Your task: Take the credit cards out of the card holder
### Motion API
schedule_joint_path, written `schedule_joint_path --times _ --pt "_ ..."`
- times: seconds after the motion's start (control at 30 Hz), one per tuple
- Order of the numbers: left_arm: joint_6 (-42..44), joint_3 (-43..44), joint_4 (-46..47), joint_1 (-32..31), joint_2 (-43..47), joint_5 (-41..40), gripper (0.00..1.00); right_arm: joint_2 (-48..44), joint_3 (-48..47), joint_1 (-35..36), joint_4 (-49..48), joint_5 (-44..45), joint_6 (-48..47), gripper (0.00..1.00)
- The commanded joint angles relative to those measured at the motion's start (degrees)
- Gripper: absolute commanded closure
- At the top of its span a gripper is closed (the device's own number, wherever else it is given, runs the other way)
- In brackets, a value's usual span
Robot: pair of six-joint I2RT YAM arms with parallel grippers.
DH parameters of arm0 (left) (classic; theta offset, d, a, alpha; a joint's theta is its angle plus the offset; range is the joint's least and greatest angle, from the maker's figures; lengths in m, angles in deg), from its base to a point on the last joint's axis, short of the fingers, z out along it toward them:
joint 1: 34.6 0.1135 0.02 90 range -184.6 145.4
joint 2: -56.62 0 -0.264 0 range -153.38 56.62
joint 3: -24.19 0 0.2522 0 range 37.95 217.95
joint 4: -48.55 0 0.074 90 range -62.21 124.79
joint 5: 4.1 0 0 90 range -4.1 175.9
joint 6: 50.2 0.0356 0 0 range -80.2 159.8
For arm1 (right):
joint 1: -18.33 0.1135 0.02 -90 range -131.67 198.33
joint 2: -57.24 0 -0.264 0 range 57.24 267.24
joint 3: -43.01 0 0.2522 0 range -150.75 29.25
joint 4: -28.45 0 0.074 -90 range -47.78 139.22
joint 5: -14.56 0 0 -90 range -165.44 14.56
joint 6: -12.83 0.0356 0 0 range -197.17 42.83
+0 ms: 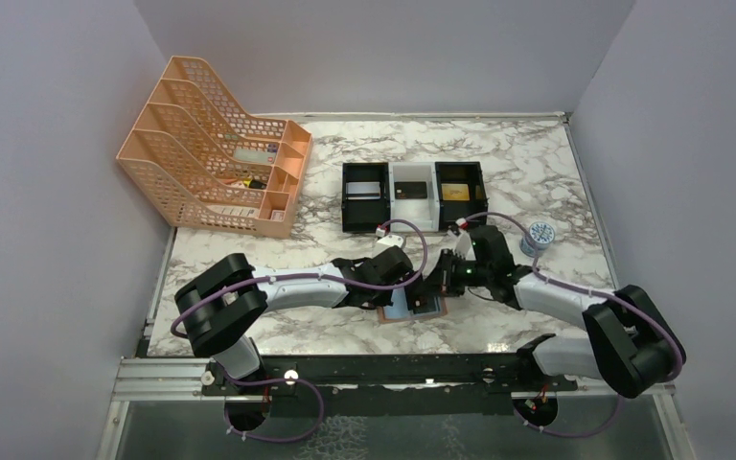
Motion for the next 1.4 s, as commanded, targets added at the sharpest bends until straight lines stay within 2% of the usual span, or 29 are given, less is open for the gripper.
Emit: schedule_joint_path --times 0.0,0.17,0.5,0.63,0.77,0.97,1.13,1.27,1.37 --pt "-0.34 -1.81 -1.54 -0.62 0.22 -0.28 0.86 -5.51 0.81 -0.22 1.78 4.32 -1.24 0.99" --pt "0.09 -1.99 -1.3 -0.66 2.87 -1.25 0.78 -12.12 2.84 -0.18 -0.41 7.62 -2.89 0.99" --pt "0.34 -2.76 -2.74 -0.31 11.4 -6.72 0.24 -22.79 6.64 -0.23 -7.31 7.23 -10.01 0.99" --pt "2.22 -2.22 -4.28 0.8 14.11 -7.79 0.14 -28.83 8.78 -0.15 -9.35 8.08 -13.94 0.99" --pt "3.04 -3.05 -4.04 3.59 16.99 -6.04 0.08 -34.62 12.03 -0.18 -12.6 8.74 -17.67 0.99" --pt "5.52 -6.33 -2.17 12.22 23.93 0.78 0.01 -36.4 18.68 -0.13 -24.88 4.8 -15.57 0.99" --pt "11.65 -3.59 -8.79 22.22 27.22 2.55 0.01 -36.52 14.96 -0.13 -21.56 8.48 -27.18 0.99" --pt "16.73 -1.62 -11.15 30.97 29.38 2.94 0.01 -32.92 10.24 -0.13 -17.15 21.27 -32.26 0.99" --pt "19.08 -0.1 -12.36 35.89 29.39 2.74 0.01 -26.2 1.89 -0.13 -11.62 26.19 -35.37 0.99"
